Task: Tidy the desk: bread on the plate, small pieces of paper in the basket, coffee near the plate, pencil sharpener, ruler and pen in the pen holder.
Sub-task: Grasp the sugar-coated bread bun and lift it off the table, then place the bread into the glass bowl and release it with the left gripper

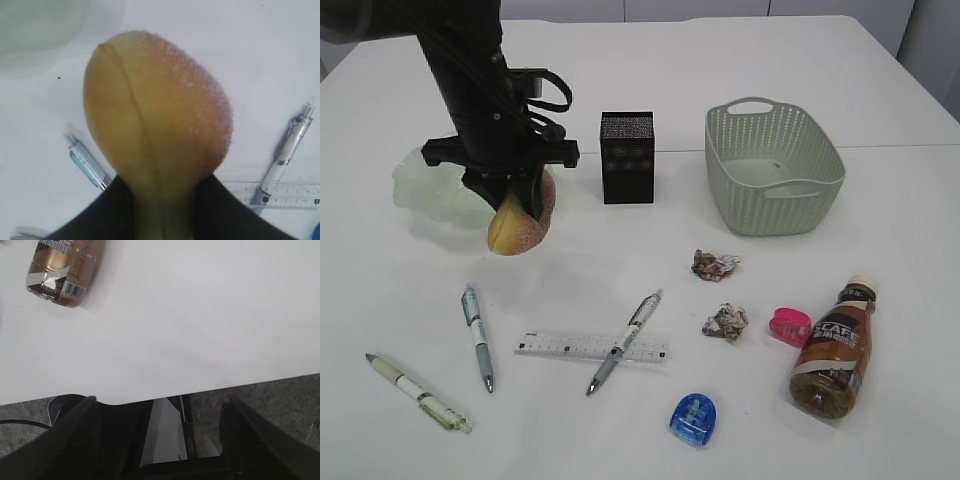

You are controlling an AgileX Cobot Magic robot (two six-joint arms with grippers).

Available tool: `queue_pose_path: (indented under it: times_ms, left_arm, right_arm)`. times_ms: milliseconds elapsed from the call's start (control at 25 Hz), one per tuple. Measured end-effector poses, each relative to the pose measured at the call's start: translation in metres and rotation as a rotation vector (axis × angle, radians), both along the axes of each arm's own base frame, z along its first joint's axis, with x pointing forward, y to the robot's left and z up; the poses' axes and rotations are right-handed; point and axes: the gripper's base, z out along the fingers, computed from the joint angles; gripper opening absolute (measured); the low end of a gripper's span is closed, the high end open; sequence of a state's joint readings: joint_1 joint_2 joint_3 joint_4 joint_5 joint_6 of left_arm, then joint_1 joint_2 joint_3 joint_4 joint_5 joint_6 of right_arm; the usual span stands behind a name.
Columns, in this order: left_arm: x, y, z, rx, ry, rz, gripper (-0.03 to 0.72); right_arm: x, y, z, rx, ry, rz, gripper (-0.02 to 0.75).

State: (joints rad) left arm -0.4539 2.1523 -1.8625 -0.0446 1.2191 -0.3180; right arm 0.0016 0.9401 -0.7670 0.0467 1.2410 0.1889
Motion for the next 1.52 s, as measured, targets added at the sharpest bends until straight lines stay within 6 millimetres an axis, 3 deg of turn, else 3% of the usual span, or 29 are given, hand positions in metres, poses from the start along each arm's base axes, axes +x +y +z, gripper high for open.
queue_pose_path:
  times_ms: [160, 520, 760, 960, 1240, 1520]
  left_arm:
    - [0.005, 0.01, 0.001, 0.001, -0.003, 0.011, 0.195]
    - [0.03, 0.084, 0.022, -0.004, -0.058, 0.177, 0.197]
    - [0.042, 0.11, 0.036, 0.065, -0.131, 0.201, 0.2]
    - [0.061, 0.119, 0.038, 0.061, -0.179, 0.225, 0.2]
    - [0.095, 0.113, 0.017, 0.06, -0.222, 0.225, 0.202]
    - [0.11, 0.11, 0.001, 0.052, -0.233, 0.226, 0.223]
  right_arm:
    - [0.0, 0.0, 0.0, 0.0, 0.0, 0.0, 0.574]
    - [0.0, -0.002, 0.0, -0.019, 0.0, 0.002, 0.574]
    - [0.0, -0.002, 0.0, -0.022, 0.0, 0.004, 0.574]
    - [0.0, -0.002, 0.0, -0.025, 0.0, 0.004, 0.574]
    - [0.0, -0.002, 0.0, -0.025, 0.0, 0.004, 0.574]
    - [0.0, -0.002, 0.0, -0.027, 0.0, 0.004, 0.574]
